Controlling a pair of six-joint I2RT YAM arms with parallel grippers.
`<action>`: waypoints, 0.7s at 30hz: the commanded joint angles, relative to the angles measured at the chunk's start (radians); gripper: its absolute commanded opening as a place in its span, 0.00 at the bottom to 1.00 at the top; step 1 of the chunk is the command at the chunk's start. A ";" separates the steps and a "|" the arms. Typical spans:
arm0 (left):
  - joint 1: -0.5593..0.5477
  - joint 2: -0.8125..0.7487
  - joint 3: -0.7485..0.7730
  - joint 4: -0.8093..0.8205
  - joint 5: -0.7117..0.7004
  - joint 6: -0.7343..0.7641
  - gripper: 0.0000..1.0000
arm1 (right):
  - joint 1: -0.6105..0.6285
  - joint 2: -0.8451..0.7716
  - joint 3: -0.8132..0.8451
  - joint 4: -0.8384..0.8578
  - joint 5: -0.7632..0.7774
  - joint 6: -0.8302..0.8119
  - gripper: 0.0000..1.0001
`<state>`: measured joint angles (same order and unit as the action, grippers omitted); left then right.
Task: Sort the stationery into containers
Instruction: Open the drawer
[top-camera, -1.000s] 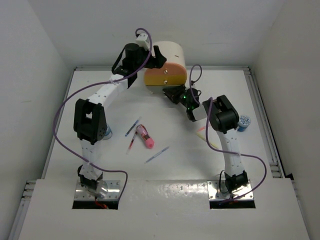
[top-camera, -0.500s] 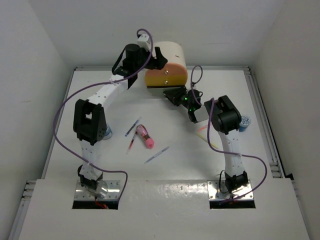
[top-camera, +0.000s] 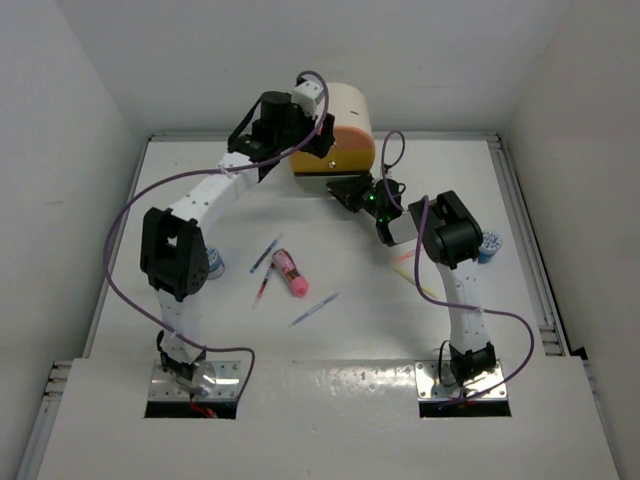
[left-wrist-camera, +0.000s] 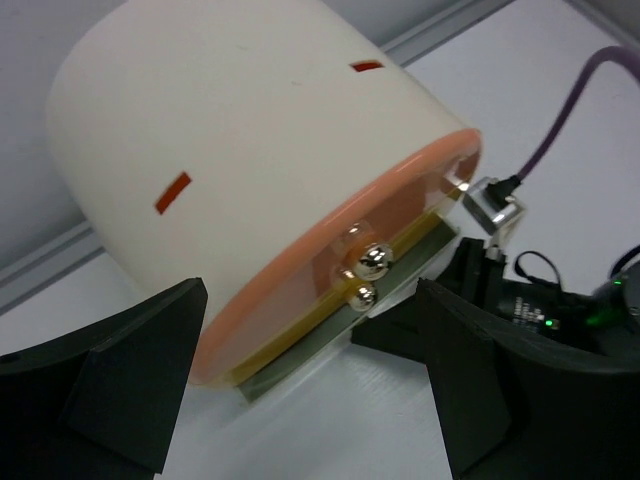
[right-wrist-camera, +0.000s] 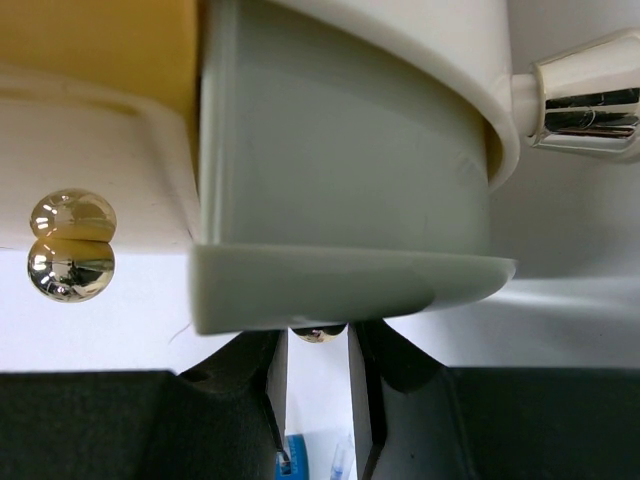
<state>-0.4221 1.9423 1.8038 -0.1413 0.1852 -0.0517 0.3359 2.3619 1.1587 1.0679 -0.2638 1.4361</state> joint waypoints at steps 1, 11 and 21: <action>-0.009 -0.003 0.045 0.008 -0.124 0.127 0.92 | -0.001 -0.059 -0.002 0.064 -0.011 -0.023 0.00; -0.029 0.084 0.149 0.059 -0.181 0.214 0.92 | 0.006 -0.079 -0.031 0.064 -0.023 -0.009 0.00; -0.040 0.086 0.154 0.046 -0.181 0.194 0.92 | 0.012 -0.153 -0.137 0.075 -0.040 0.006 0.00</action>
<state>-0.4484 2.0296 1.9179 -0.1257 0.0154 0.1387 0.3382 2.2898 1.0534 1.0676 -0.2859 1.4414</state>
